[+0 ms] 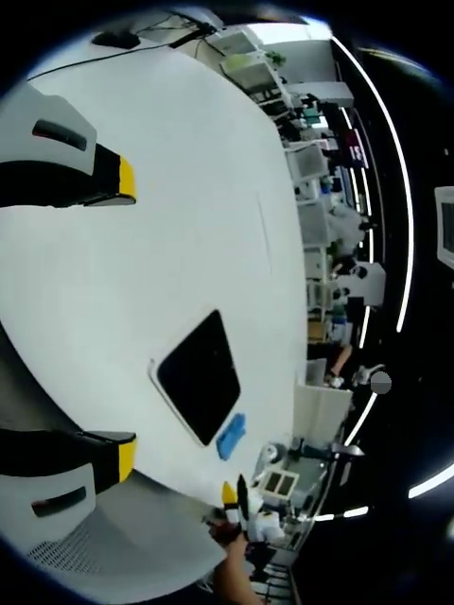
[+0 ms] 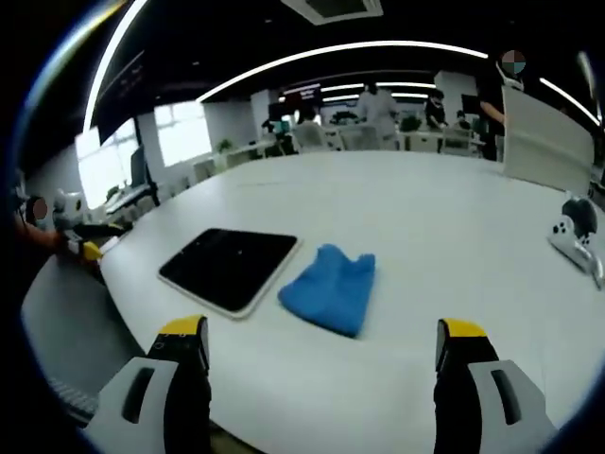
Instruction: Wipe the mirror surface with the cleaning cloth until all visible marks leave the cleaned area.
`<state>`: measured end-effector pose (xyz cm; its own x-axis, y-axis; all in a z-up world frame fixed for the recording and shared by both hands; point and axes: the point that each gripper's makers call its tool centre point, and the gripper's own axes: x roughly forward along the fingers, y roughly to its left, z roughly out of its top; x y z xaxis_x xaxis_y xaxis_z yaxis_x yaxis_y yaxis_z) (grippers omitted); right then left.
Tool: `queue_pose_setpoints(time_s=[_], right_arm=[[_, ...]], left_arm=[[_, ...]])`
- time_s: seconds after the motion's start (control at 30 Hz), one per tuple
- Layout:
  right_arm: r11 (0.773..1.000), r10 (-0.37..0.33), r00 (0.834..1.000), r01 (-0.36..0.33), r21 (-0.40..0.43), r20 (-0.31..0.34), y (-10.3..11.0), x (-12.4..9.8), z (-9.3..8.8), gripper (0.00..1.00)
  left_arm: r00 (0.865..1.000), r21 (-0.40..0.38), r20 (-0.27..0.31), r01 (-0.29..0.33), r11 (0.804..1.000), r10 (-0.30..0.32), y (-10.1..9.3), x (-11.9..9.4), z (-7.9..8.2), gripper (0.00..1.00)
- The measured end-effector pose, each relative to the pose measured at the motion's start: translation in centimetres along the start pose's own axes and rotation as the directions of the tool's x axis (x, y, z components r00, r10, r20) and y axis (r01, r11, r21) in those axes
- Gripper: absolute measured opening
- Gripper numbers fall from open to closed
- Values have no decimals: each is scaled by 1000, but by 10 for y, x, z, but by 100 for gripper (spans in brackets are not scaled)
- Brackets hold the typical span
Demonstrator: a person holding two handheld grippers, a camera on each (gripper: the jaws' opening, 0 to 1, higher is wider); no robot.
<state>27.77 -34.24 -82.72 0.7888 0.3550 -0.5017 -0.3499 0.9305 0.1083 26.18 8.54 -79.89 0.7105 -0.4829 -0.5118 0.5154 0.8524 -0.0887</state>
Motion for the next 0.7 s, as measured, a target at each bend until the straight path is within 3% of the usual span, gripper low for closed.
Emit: queue_pose_setpoints(time_s=[0.7], right_arm=[[998, -34, 999, 33, 47, 14, -6, 3, 6, 100]], left_arm=[[1000, -17, 13, -6, 1000, 6, 2, -1, 3, 99]])
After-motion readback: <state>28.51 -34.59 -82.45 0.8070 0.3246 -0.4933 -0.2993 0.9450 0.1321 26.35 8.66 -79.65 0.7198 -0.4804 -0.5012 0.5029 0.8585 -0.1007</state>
